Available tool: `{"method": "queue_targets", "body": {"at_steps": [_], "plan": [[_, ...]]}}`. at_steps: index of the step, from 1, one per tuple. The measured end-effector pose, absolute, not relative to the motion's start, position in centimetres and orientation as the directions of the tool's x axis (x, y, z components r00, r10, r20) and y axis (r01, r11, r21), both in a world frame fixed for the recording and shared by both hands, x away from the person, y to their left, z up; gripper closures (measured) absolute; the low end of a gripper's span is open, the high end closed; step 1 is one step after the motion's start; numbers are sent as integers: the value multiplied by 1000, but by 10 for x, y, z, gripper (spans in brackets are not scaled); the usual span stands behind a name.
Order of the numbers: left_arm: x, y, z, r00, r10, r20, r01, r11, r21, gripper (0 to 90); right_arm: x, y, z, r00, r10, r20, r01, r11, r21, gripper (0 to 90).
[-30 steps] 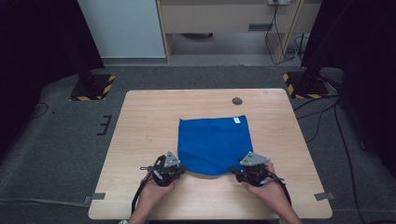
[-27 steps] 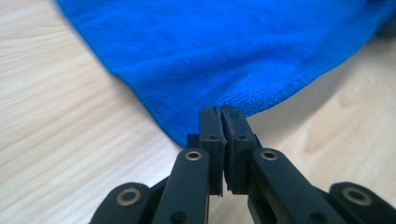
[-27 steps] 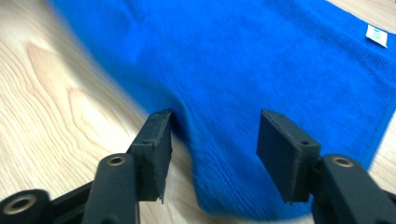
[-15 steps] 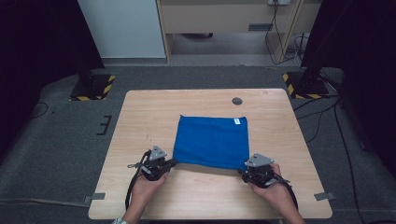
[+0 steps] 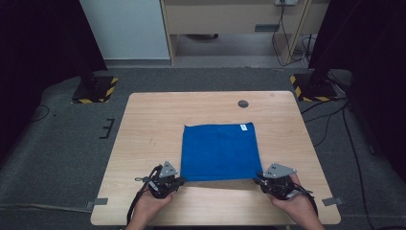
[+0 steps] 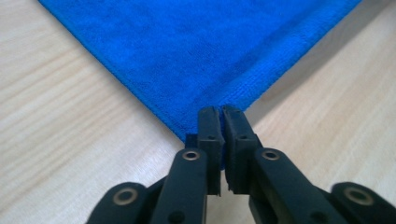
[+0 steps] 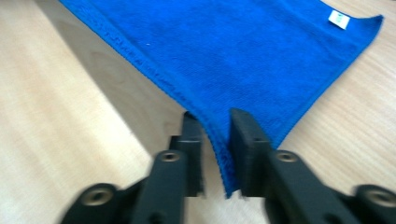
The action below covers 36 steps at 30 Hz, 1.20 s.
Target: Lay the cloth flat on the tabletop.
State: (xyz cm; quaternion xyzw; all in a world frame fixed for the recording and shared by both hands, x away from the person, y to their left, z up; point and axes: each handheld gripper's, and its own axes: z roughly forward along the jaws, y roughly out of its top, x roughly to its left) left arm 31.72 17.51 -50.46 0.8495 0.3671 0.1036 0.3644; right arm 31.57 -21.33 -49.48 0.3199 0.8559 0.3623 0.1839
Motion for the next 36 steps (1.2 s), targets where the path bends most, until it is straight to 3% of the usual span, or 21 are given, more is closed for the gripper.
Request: {"method": "queue_targets", "body": {"at_steps": [3,5,13,23,36], "plan": [[311,177,-501,699,709,-93,541,-440,716,686,307,-219,-490,-737,672,-70,400,518,756,464],[306,179,-499,694,713,-94,532,-421,735,510,302,-224,-487,-739,670,-72,383,505,773,361],[317,190,-491,676,728,-118,513,-349,784,232,320,-225,-488,-677,736,-20,425,413,805,176],[369,212,-491,621,771,-145,544,-290,787,104,354,-212,-499,-653,757,29,467,372,802,122],[413,214,-480,628,768,-127,510,-283,813,71,376,-165,-496,-708,705,42,440,394,807,119]]}}
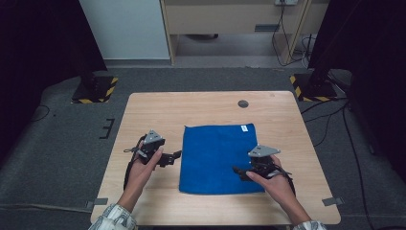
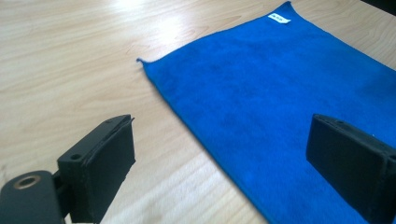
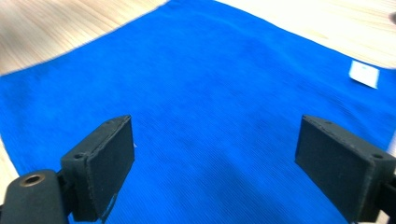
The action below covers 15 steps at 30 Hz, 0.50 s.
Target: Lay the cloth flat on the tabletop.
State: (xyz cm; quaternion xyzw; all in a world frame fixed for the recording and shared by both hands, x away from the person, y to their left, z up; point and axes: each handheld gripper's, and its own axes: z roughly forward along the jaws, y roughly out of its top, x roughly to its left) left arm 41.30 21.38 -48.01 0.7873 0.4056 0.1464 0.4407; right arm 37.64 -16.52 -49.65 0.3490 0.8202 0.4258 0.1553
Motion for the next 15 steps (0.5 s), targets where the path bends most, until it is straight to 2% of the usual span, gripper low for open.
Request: {"method": "queue_targets", "body": {"at_steps": [5,15], "plan": [[424,205,-480,649,746,-149,529,-302,793,71,381,-147,-496,-723,690,38,434,410,802,109],[437,199,-477,634,761,-138,527,-294,798,72,384,-108,-490,-763,645,49,424,441,791,192]]}}
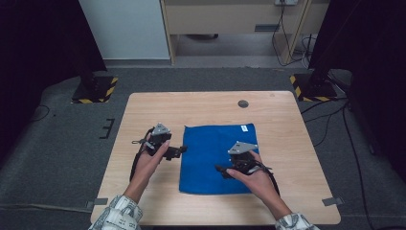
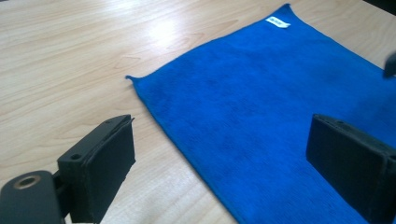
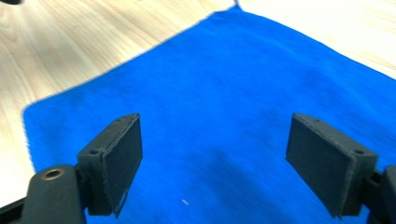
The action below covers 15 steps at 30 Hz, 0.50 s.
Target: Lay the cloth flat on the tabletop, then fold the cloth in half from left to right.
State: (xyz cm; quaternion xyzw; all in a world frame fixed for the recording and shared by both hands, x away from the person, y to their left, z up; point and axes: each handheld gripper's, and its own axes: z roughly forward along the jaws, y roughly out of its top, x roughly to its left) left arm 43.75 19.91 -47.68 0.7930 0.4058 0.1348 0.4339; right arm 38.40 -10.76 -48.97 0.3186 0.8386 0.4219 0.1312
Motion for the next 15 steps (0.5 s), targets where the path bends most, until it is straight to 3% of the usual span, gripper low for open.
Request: {"method": "queue_targets", "body": {"at_steps": [15], "plan": [[441,208,-466,619,773,-141,525,-273,806,75,368,-42,-499,-846,529,69,384,513,768,443]]}}
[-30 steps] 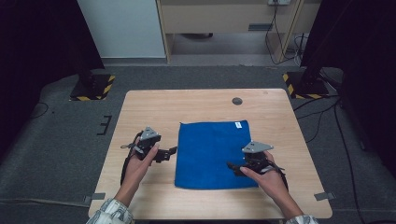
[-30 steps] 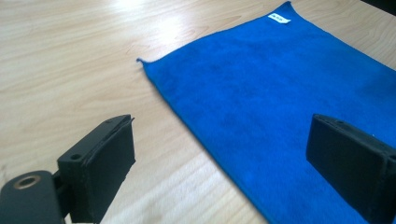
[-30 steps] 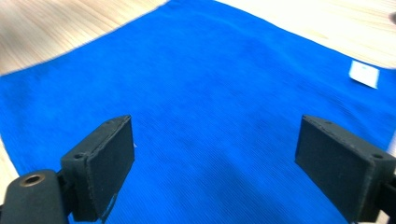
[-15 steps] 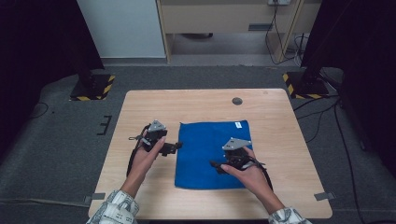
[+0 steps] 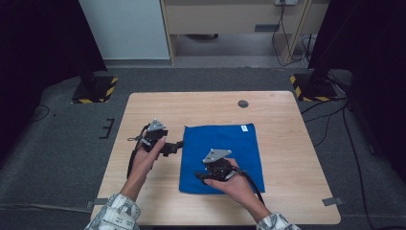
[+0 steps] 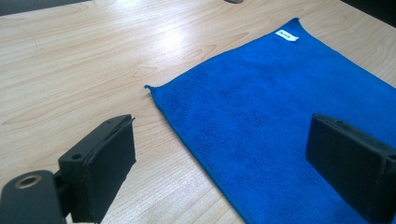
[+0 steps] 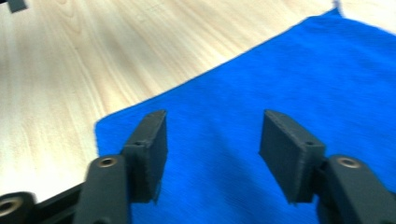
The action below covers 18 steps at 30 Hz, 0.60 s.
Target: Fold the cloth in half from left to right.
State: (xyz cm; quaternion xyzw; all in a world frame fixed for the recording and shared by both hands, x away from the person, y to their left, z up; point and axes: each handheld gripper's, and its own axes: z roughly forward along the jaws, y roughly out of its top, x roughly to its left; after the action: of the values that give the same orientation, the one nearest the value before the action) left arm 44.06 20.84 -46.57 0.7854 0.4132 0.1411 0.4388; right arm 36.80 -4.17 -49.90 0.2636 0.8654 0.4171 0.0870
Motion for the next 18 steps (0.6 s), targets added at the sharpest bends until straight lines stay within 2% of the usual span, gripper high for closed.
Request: {"method": "queue_targets", "body": {"at_steps": [3,9,18], "plan": [[438,206,-464,633,766,-113,504,-296,811,75,366,-31,-503,-858,507,84,379,514,770,492],[444,206,-469,624,769,-142,521,-272,809,73,362,-11,-508,-869,487,88,374,531,760,599],[439,211,-465,614,778,-136,517,-266,814,74,353,-5,-502,-874,480,76,358,532,767,736]]}}
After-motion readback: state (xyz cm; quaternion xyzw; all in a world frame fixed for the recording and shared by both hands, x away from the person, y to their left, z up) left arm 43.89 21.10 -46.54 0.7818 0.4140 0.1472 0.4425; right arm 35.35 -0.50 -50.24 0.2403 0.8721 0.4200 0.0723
